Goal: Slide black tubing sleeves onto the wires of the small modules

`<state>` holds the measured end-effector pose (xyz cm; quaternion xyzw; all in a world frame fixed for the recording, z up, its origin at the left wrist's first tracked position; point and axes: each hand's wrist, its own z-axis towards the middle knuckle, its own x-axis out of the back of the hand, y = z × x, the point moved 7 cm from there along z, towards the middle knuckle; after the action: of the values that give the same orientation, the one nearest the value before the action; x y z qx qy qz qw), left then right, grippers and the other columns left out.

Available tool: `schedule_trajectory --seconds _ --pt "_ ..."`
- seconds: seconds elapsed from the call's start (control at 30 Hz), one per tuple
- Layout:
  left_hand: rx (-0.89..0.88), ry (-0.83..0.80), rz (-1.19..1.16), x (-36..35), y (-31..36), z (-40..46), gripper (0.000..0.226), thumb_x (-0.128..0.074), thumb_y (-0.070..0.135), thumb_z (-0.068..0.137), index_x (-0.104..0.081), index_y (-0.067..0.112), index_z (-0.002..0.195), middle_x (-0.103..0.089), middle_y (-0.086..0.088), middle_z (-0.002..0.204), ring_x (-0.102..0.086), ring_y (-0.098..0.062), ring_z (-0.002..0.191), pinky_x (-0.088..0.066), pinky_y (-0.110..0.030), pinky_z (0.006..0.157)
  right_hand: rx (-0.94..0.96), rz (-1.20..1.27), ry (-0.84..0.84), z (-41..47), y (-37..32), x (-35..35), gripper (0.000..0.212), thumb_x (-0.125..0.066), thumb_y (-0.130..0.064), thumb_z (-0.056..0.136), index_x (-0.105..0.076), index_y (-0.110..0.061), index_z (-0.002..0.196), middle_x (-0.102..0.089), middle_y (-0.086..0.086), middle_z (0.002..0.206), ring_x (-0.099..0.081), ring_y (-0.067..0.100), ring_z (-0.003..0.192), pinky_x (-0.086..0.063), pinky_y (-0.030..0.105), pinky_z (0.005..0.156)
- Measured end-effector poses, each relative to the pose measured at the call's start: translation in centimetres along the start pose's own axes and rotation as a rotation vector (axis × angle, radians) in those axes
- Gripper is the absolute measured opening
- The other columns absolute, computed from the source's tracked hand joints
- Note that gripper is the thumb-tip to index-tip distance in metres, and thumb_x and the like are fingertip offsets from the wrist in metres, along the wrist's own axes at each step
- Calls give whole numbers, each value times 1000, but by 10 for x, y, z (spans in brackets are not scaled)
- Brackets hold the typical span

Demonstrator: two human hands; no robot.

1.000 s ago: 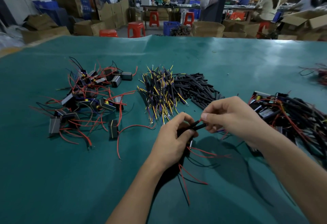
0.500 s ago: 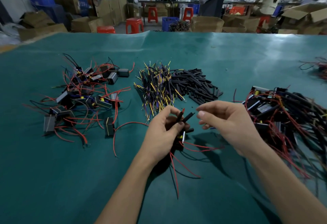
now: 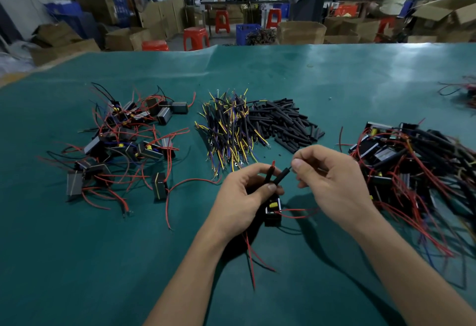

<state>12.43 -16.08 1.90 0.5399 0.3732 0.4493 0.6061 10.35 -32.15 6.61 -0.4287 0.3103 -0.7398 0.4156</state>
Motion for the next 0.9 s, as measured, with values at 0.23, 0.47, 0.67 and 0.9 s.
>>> schedule_trajectory --seconds 0.23,0.47,0.67,0.9 --pt "-5 13 -9 2 0 0 30 -61 -10 93 -73 18 97 -78 -7 88 -74 -12 85 -58 -23 80 -105 210 -75 2 10 -8 19 -67 -5 96 -69 -17 81 -67 2 70 -66 15 65 -58 30 64" --pt "-52 39 71 6 3 -1 26 -60 -9 93 -70 14 99 -75 -1 87 -69 -10 81 -57 -23 77 -320 315 -272 -8 28 -27 31 -76 -13 70 -71 -18 100 -76 6 102 -65 14 72 -52 26 59" --pt "-55 103 179 8 7 0 23 -56 3 77 -56 13 98 -64 8 87 -60 -8 80 -50 -25 80 -206 207 -302 -13 25 -39 13 -80 -21 84 -75 -21 95 -77 3 88 -62 14 59 -51 30 54" --pt "38 58 199 18 13 -5 36 -48 -8 81 -59 14 108 -65 -3 97 -60 -10 90 -49 -17 75 -237 152 -226 -15 29 -42 13 -81 -14 84 -77 -25 89 -77 2 80 -72 28 70 -60 45 66"
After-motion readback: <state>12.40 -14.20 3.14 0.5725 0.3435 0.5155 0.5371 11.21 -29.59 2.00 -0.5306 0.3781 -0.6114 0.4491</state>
